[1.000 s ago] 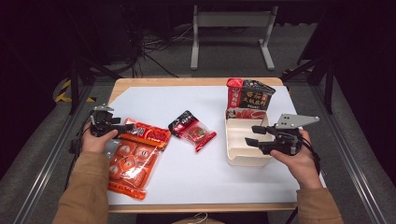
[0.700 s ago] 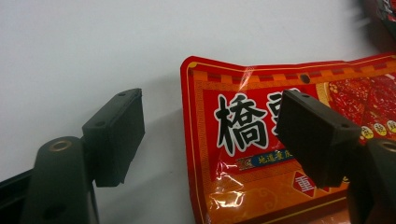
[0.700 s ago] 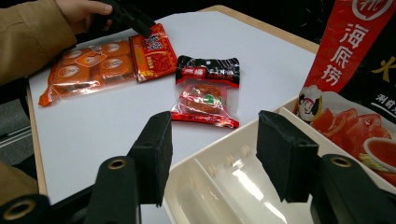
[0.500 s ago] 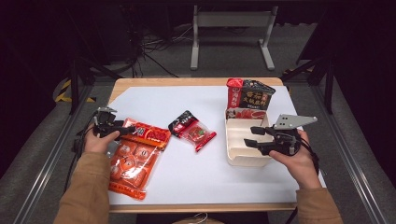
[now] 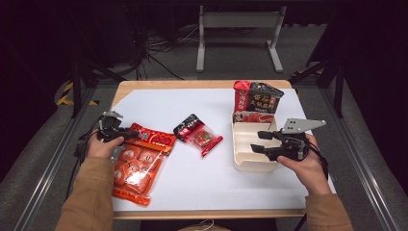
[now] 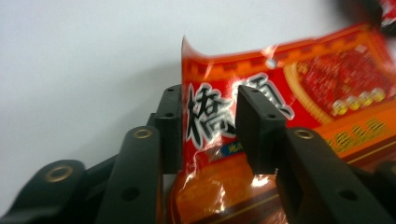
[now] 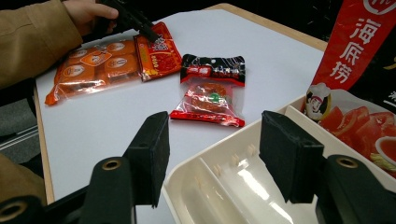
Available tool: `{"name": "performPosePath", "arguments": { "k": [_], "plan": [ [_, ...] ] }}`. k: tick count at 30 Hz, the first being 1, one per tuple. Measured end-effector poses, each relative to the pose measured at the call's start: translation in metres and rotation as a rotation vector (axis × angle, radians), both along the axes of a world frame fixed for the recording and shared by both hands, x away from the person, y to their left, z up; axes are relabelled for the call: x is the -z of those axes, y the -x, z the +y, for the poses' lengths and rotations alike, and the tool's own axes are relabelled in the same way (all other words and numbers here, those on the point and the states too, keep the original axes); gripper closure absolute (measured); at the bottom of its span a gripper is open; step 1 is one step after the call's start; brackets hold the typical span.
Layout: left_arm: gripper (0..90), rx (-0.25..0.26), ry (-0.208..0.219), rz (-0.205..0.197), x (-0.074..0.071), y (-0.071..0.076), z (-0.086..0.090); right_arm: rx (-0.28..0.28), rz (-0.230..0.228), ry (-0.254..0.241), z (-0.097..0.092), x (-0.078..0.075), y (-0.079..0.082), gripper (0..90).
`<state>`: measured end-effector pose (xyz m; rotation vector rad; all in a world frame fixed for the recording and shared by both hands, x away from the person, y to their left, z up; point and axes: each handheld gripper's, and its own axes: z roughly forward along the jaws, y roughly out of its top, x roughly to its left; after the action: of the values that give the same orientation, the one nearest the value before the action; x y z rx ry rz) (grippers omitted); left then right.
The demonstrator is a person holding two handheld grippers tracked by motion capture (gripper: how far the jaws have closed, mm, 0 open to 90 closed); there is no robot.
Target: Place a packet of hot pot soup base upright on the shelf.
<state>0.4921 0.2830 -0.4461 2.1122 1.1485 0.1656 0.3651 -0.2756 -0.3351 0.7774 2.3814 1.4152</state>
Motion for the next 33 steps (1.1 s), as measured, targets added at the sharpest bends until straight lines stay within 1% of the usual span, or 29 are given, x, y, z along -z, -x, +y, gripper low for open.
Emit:
{"name": "performPosePath", "arguments": {
  "k": [4, 6, 7, 8, 10, 12, 15, 17, 21, 22, 26, 28, 29, 30, 33],
  "plan": [
    [66.7, -0.007, 0.003, 0.002, 0.0, 0.0, 0.0, -0.002, 0.002, -0.002, 0.0, 0.0, 0.0, 43.1],
    [70.2, -0.014, -0.002, -0.002, 0.001, 0.001, 0.0, -0.004, 0.003, -0.003, 0.0, 0.0, 0.0, 43.1],
    [72.6, -0.016, -0.013, -0.001, 0.0, 0.001, 0.0, -0.004, 0.002, -0.003, 0.0, 0.0, 0.0, 43.1],
    [74.6, -0.018, -0.026, -0.012, 0.0, 0.001, -0.001, -0.003, 0.002, -0.004, 0.0, 0.0, 0.0, 43.2],
    [77.7, -0.03, -0.044, -0.01, -0.001, 0.003, -0.003, -0.004, 0.001, -0.005, 0.0, 0.0, 0.0, 43.1],
    [81.4, -0.048, -0.048, -0.006, -0.001, 0.004, -0.004, -0.007, -0.001, -0.004, 0.0, 0.0, 0.0, 43.2],
    [85.3, -0.061, -0.056, -0.001, -0.002, 0.004, -0.005, -0.007, -0.001, -0.004, 0.0, 0.0, 0.001, 43.2],
    [87.6, -0.06, -0.063, 0.001, -0.003, 0.005, -0.004, -0.007, -0.002, -0.008, 0.0, -0.001, 0.001, 43.3],
    [88.4, -0.07, -0.057, 0.004, -0.003, 0.006, -0.004, -0.004, -0.008, -0.008, -0.001, -0.001, 0.001, 43.4],
    [88.6, -0.079, -0.051, 0.0, -0.005, 0.006, -0.003, -0.002, -0.009, -0.009, -0.002, -0.001, 0.002, 43.4],
    [90.0, -0.073, -0.051, -0.027, -0.009, 0.009, -0.002, 0.002, -0.011, -0.012, -0.002, -0.002, 0.001, 43.4],
    [90.0, -0.072, -0.049, -0.032, -0.011, 0.01, -0.001, 0.002, -0.011, -0.012, -0.002, -0.002, 0.001, 43.4],
    [90.0, -0.076, -0.044, -0.036, -0.012, 0.01, 0.0, 0.002, -0.011, -0.014, -0.002, -0.002, 0.001, 43.4],
    [90.0, -0.076, -0.034, -0.039, -0.015, 0.012, 0.003, 0.002, -0.013, -0.014, -0.002, -0.002, 0.001, 43.5],
    [90.0, -0.083, -0.023, -0.039, -0.02, 0.015, 0.006, 0.002, -0.013, -0.015, -0.002, -0.002, 0.0, 43.5]
  ]
}}
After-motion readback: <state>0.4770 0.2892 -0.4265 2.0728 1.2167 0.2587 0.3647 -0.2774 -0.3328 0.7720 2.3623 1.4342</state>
